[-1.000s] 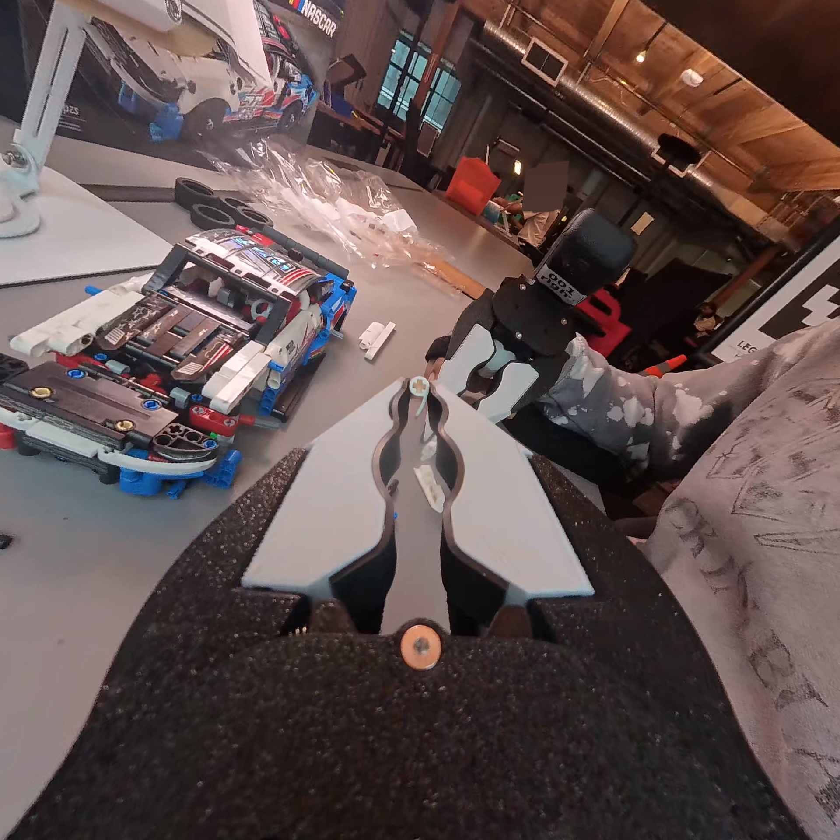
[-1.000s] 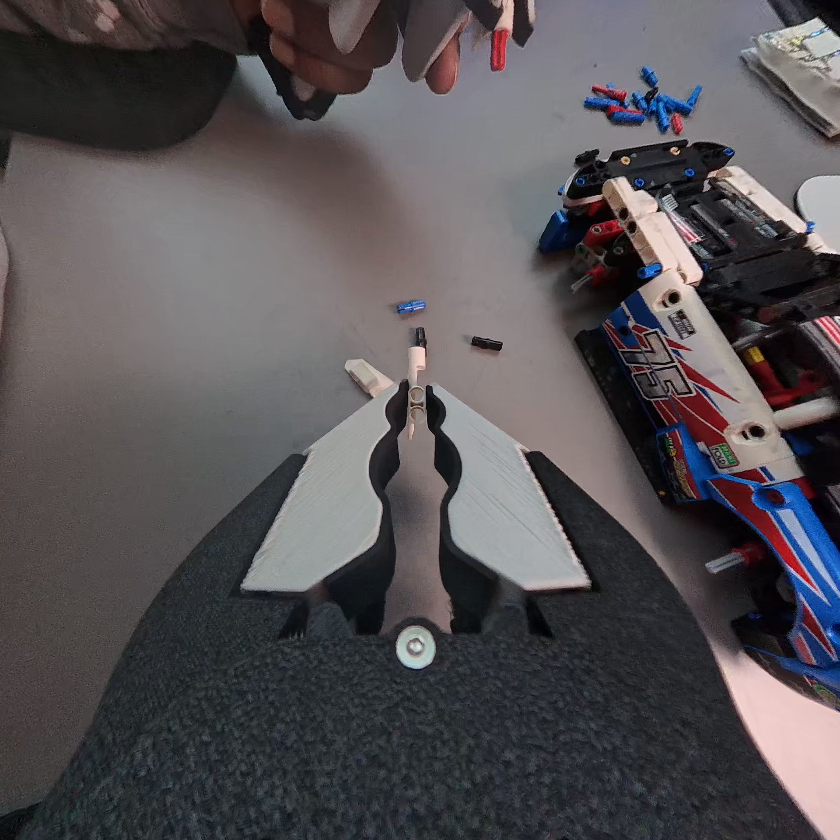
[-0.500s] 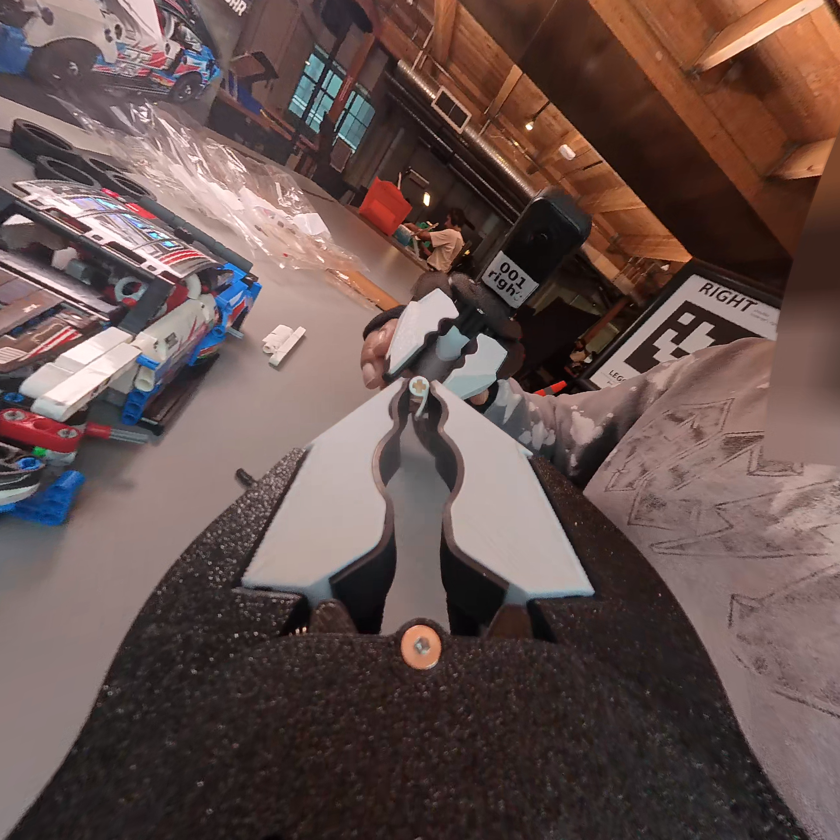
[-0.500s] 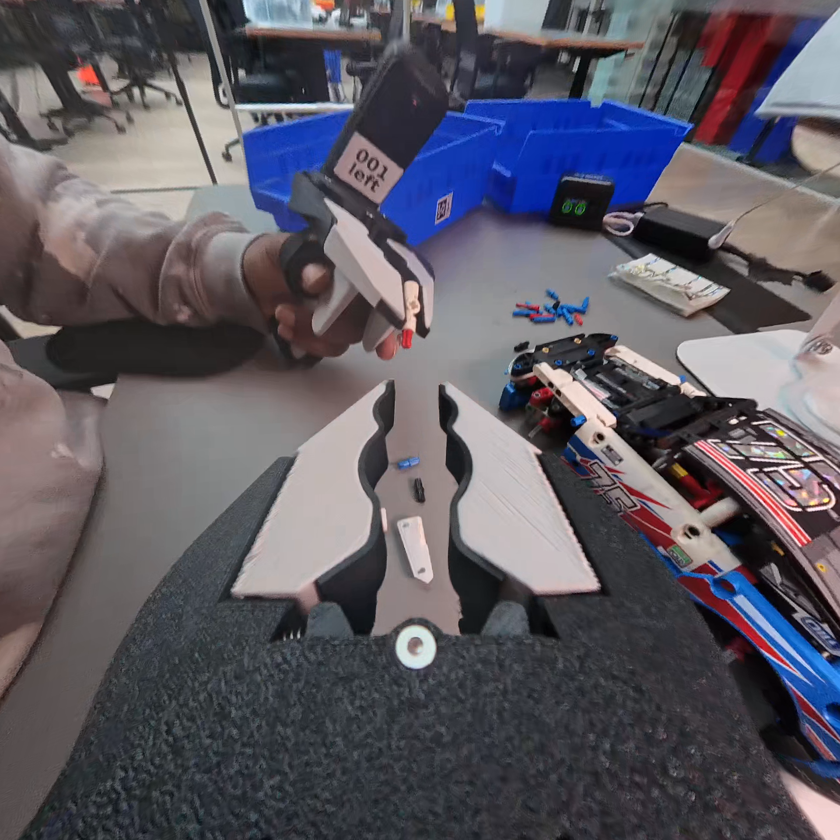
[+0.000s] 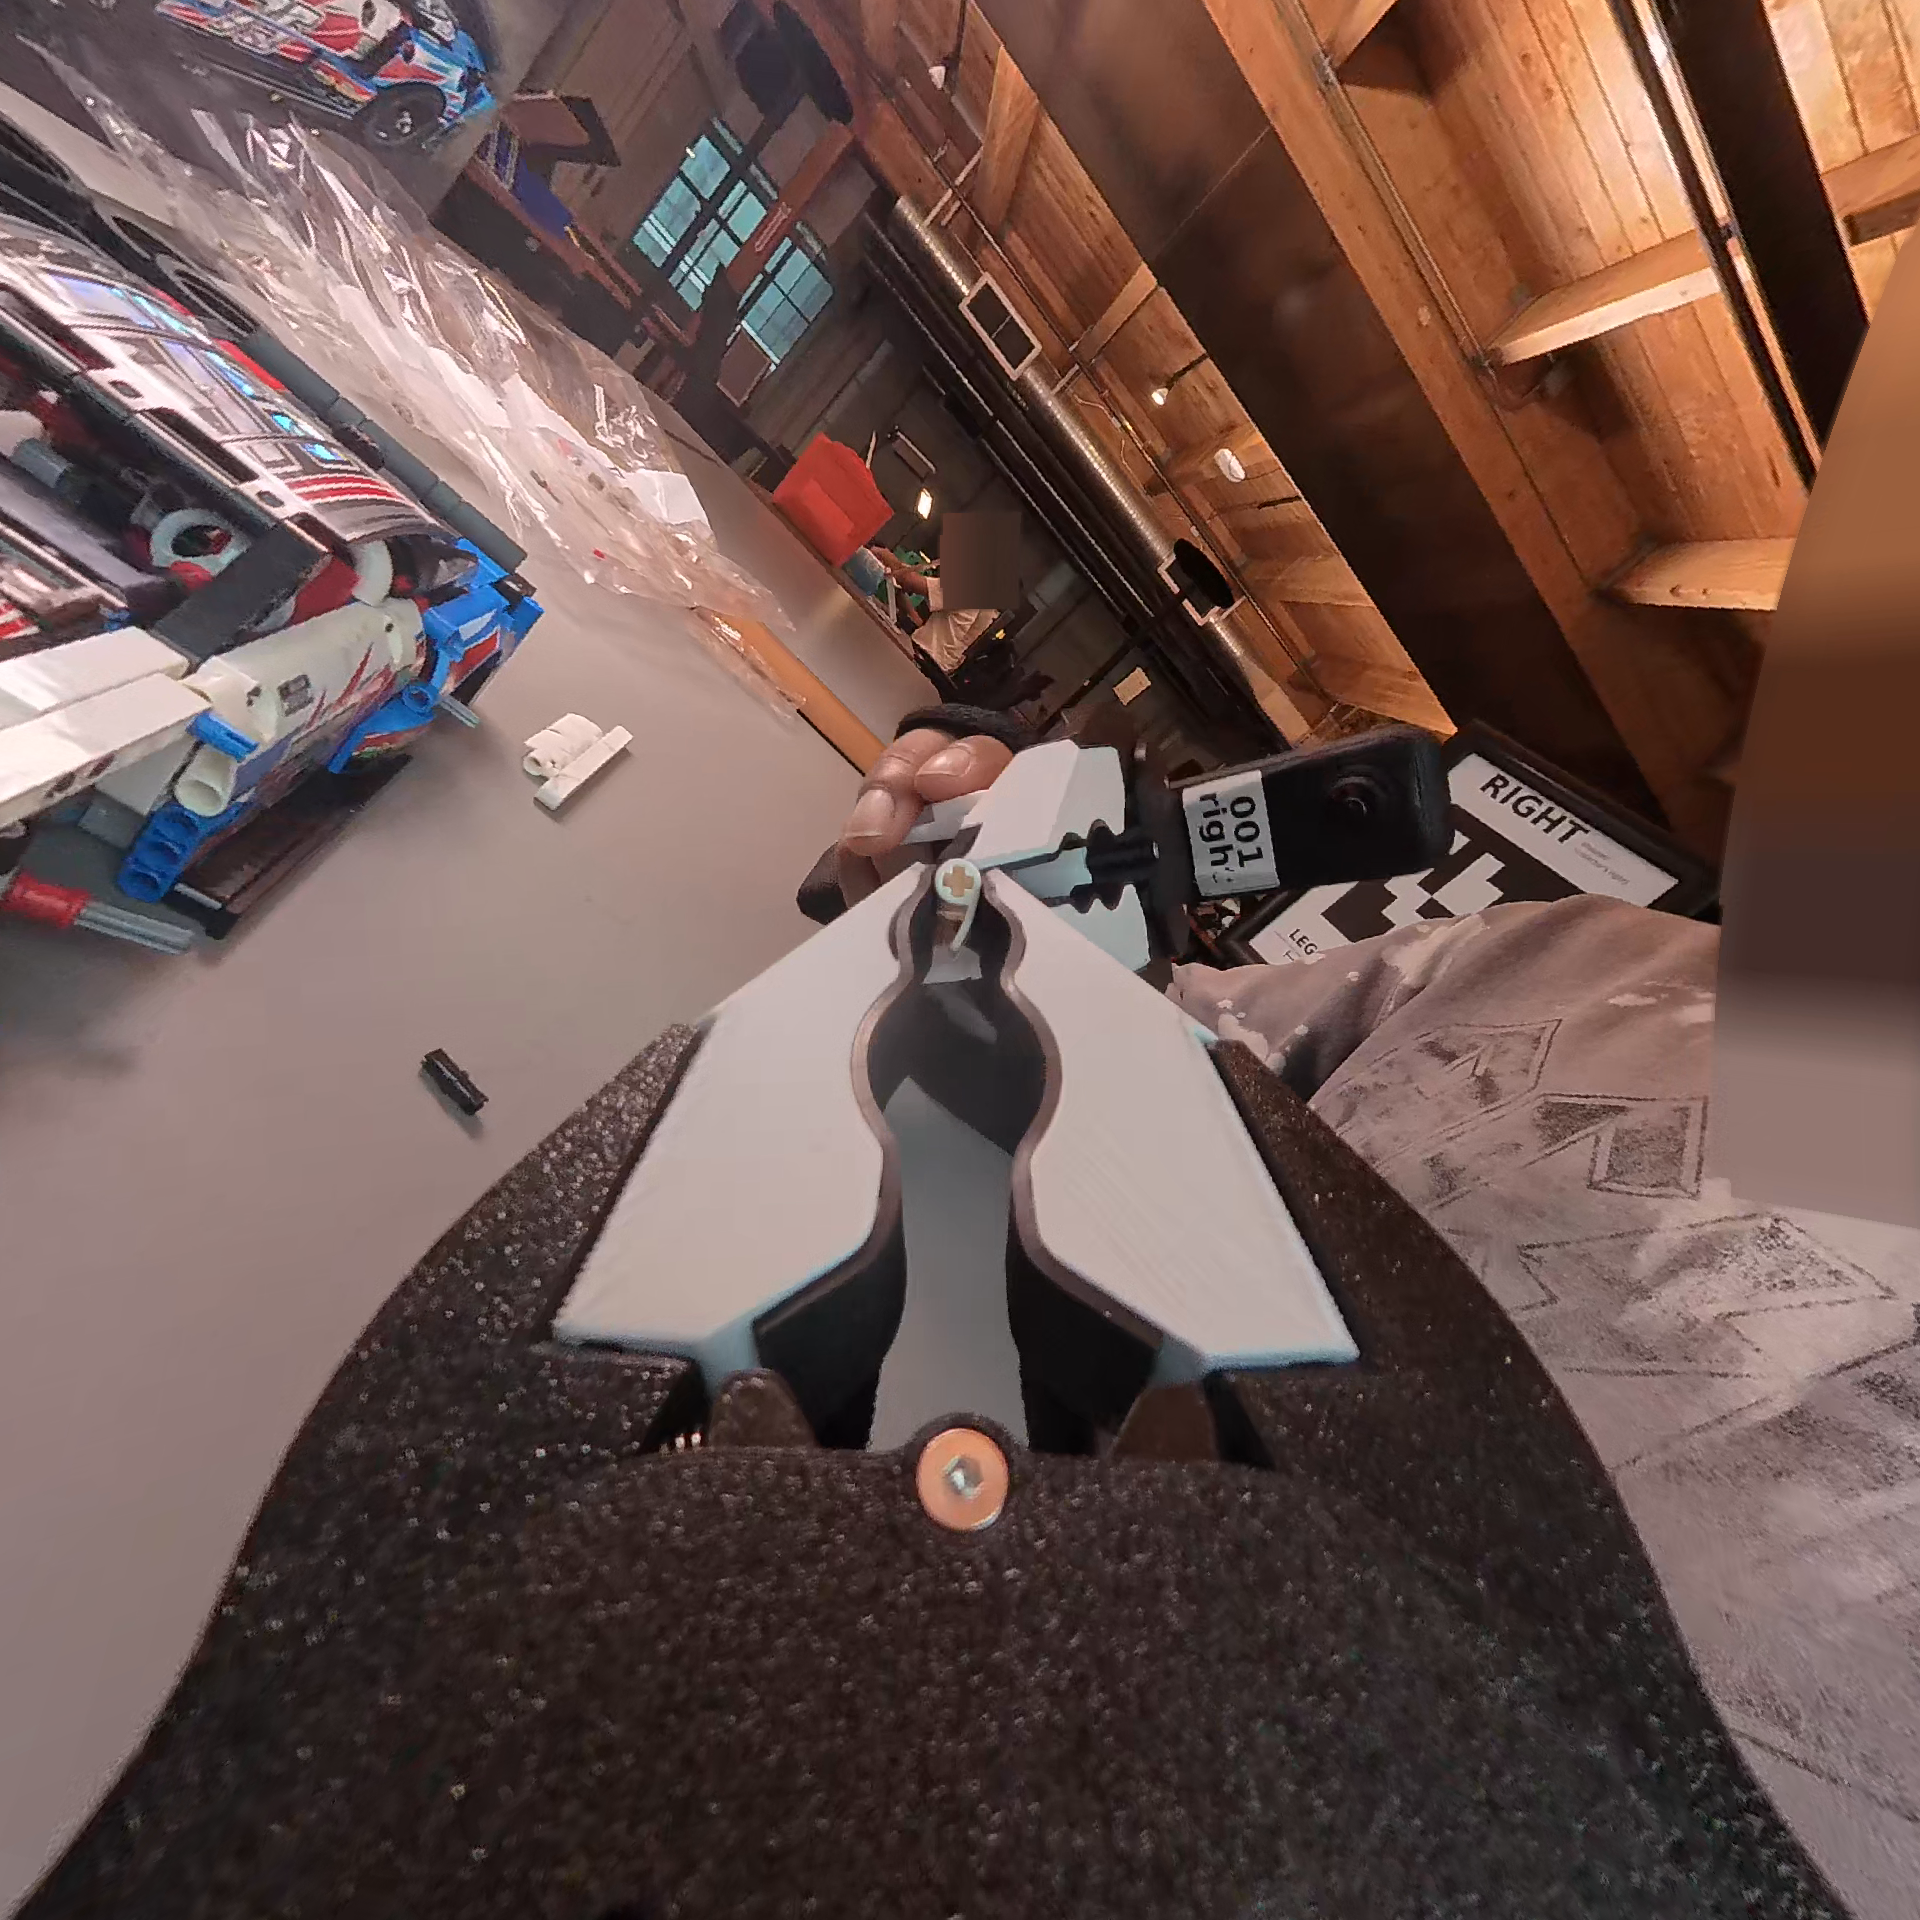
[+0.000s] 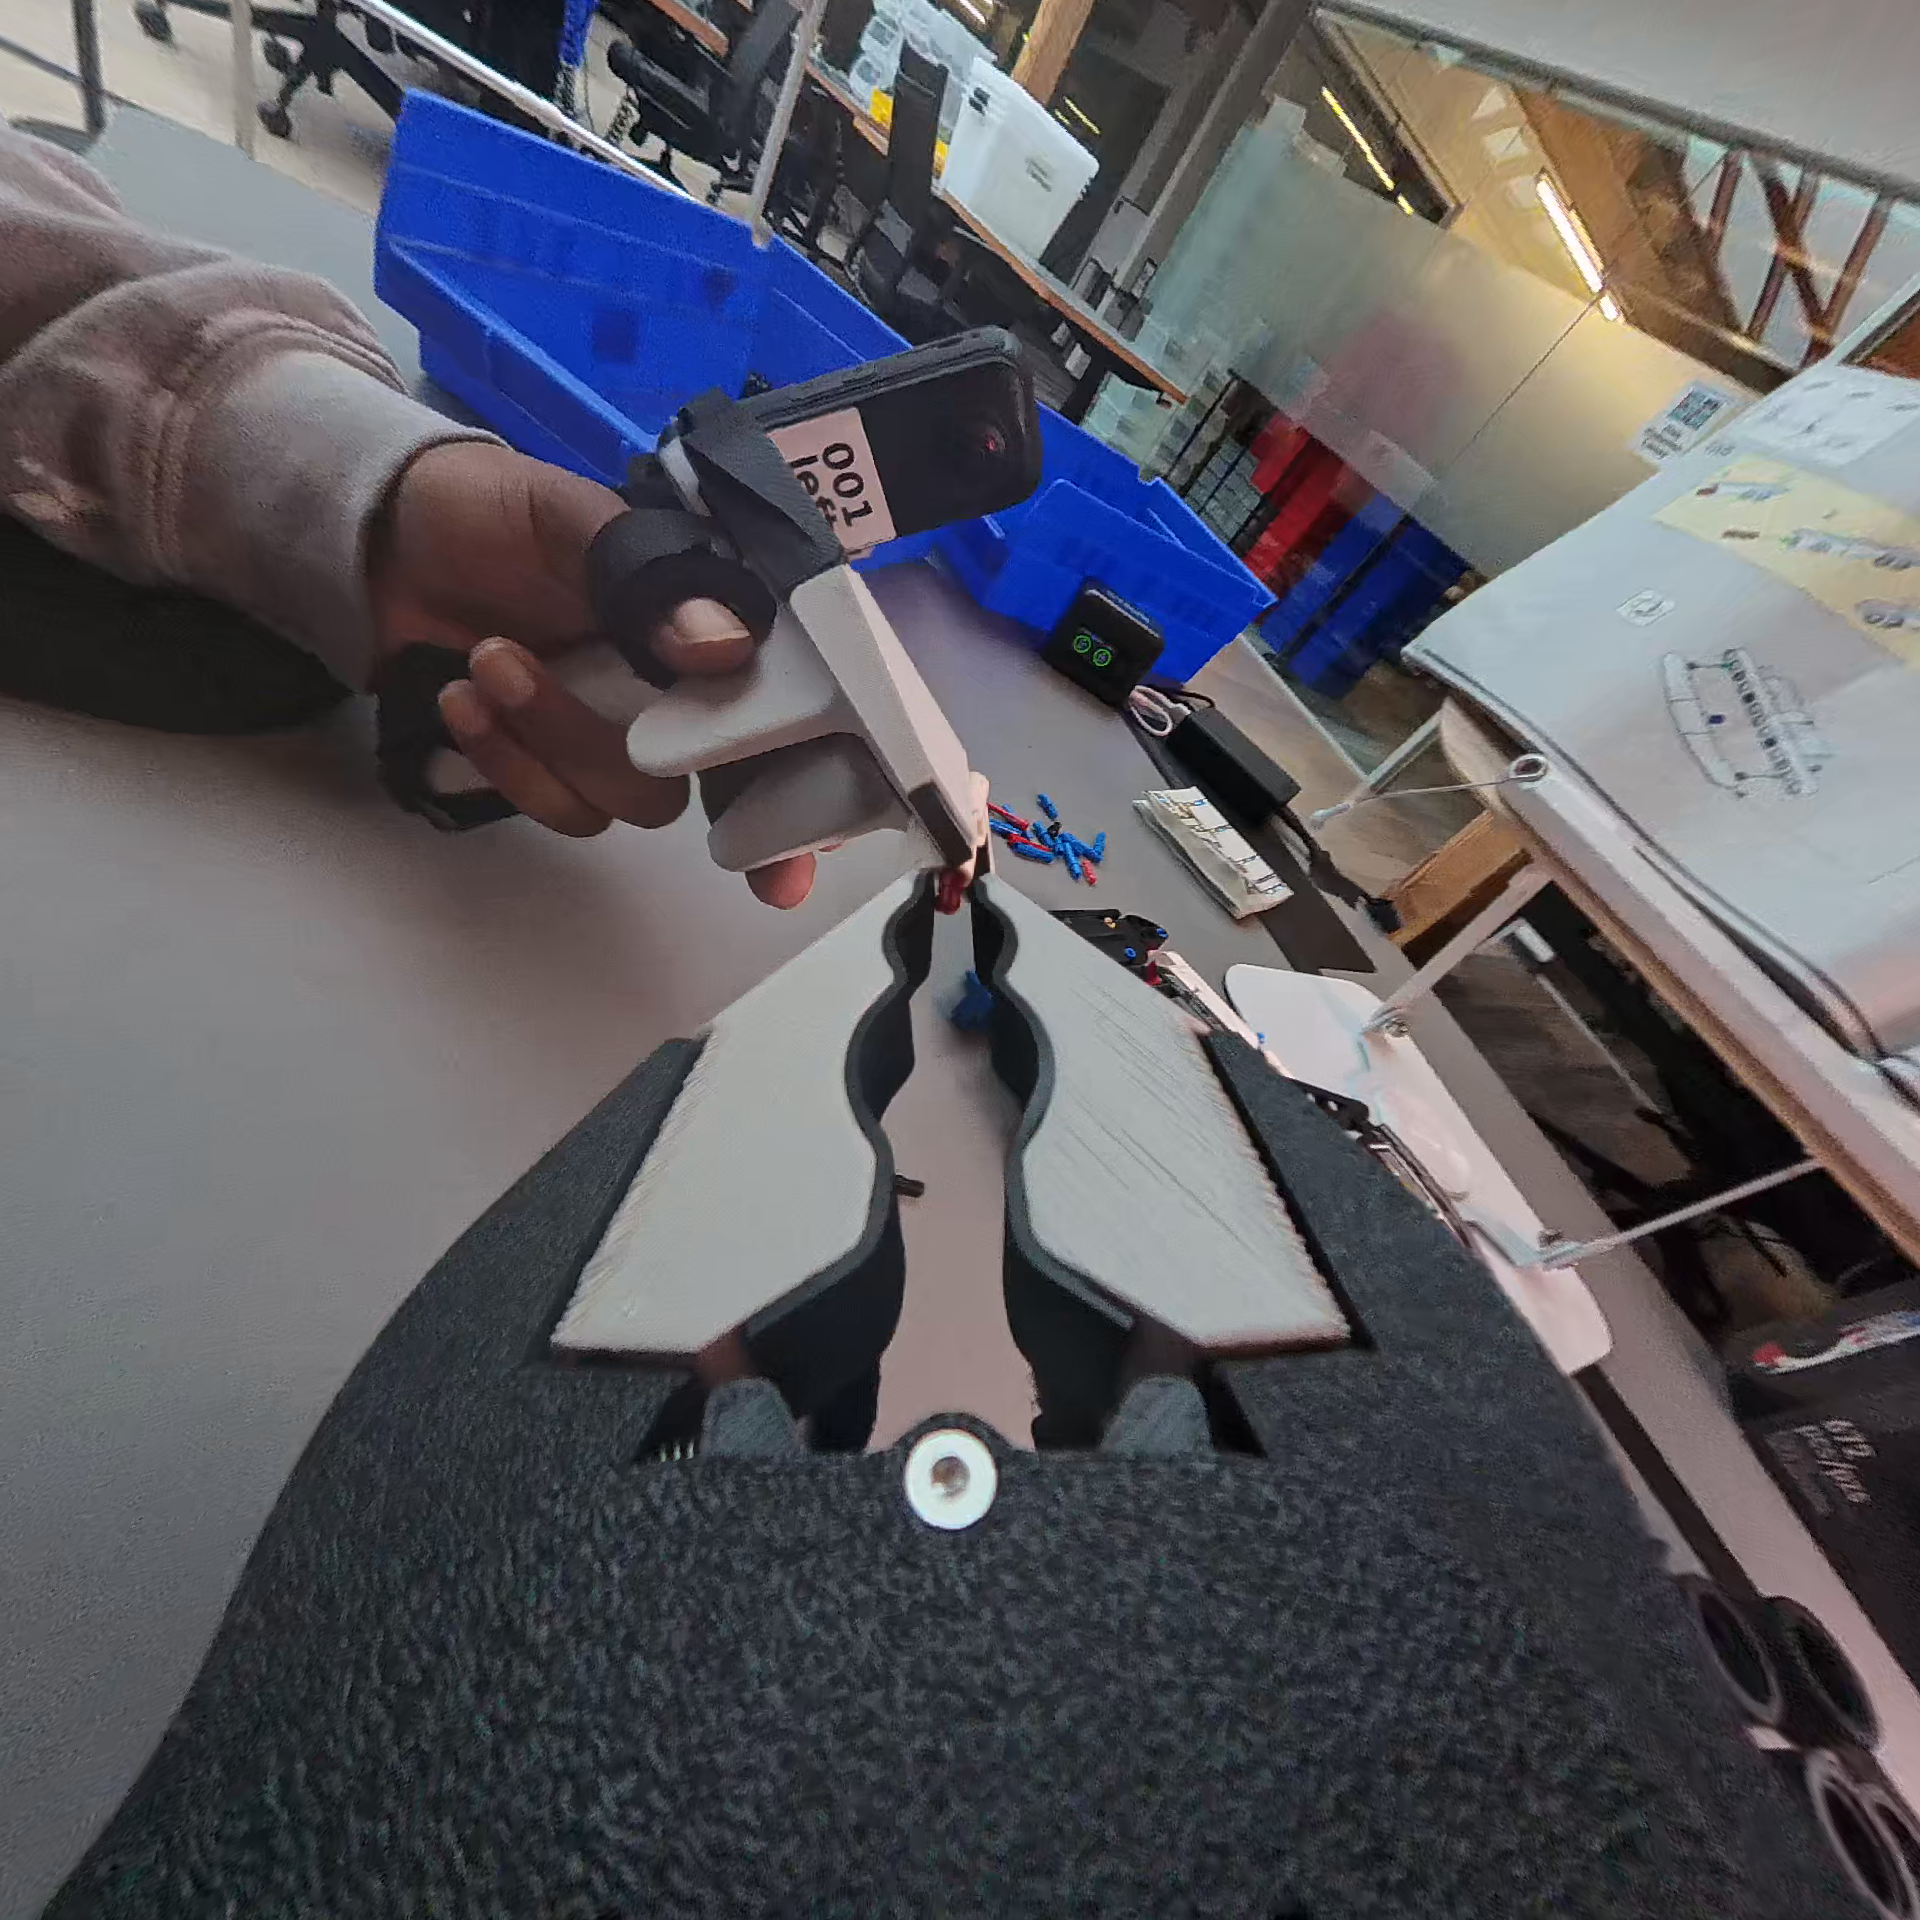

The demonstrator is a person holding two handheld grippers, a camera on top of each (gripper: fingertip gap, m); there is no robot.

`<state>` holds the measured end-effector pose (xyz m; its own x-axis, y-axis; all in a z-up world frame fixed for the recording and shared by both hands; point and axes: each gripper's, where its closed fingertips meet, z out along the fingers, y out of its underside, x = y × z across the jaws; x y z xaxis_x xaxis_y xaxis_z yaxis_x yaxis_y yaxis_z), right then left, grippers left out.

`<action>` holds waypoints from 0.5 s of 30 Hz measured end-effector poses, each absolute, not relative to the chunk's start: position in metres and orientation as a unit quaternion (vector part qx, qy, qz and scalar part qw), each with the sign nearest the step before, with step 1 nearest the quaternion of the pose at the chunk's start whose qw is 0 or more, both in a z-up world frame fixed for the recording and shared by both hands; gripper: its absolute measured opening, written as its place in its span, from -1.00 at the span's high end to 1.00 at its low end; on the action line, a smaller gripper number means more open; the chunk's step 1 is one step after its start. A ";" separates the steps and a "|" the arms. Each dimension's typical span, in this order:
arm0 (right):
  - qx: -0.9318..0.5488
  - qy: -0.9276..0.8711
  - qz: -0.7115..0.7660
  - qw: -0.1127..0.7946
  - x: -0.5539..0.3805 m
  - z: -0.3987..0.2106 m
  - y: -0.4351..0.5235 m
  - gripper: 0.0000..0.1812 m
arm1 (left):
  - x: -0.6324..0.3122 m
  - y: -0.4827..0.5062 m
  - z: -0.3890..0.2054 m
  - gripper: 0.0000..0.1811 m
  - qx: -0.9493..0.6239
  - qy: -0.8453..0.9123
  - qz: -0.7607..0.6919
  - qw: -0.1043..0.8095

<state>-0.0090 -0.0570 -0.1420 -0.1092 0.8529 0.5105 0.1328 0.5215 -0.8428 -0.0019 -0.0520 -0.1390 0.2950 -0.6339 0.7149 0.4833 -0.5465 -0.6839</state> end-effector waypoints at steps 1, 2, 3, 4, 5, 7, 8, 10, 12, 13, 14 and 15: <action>-0.360 -0.670 0.313 0.569 -0.009 -0.141 -0.057 0.95 | -0.002 -0.051 -0.140 0.95 -0.651 0.051 -0.595 0.469; -0.353 -0.671 0.305 0.577 -0.010 -0.140 -0.058 0.98 | -0.003 -0.051 -0.139 0.95 -0.648 0.044 -0.602 0.465; -0.349 -0.673 0.295 0.582 -0.010 -0.141 -0.057 0.98 | -0.003 -0.050 -0.141 0.94 -0.649 0.038 -0.604 0.461; -0.347 -0.678 0.286 0.582 -0.011 -0.143 -0.057 0.98 | -0.004 -0.050 -0.143 0.95 -0.652 0.034 -0.604 0.457; -0.347 -0.679 0.283 0.582 -0.011 -0.144 -0.056 0.98 | -0.004 -0.050 -0.144 0.95 -0.653 0.029 -0.607 0.452; -0.352 -0.677 0.289 0.579 -0.011 -0.144 -0.056 0.98 | -0.004 -0.050 -0.143 0.95 -0.645 0.014 -0.626 0.438; -0.354 -0.674 0.294 0.578 -0.012 -0.143 -0.056 0.98 | -0.005 -0.050 -0.142 0.95 -0.639 0.004 -0.638 0.429; -0.354 -0.669 0.296 0.582 -0.012 -0.141 -0.056 0.98 | -0.006 -0.050 -0.141 0.96 -0.626 -0.013 -0.662 0.413; -0.346 -0.671 0.284 0.591 -0.013 -0.141 -0.056 0.97 | -0.007 -0.050 -0.142 0.96 -0.618 -0.029 -0.677 0.399; -0.344 -0.672 0.281 0.593 -0.013 -0.142 -0.057 0.97 | -0.007 -0.050 -0.142 0.96 -0.614 -0.034 -0.683 0.394; -0.343 -0.672 0.283 0.592 -0.013 -0.142 -0.058 0.98 | -0.007 -0.051 -0.142 0.96 -0.610 -0.038 -0.689 0.391; -0.343 -0.672 0.286 0.591 -0.013 -0.141 -0.058 0.97 | -0.007 -0.051 -0.142 0.96 -0.608 -0.039 -0.691 0.389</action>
<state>-0.0126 -0.0581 -0.1413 -0.0659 0.7986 0.5983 0.1230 0.6015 -0.7894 -0.0067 -0.0509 -0.1417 0.0422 -0.4908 0.8702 0.5854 -0.6937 -0.4196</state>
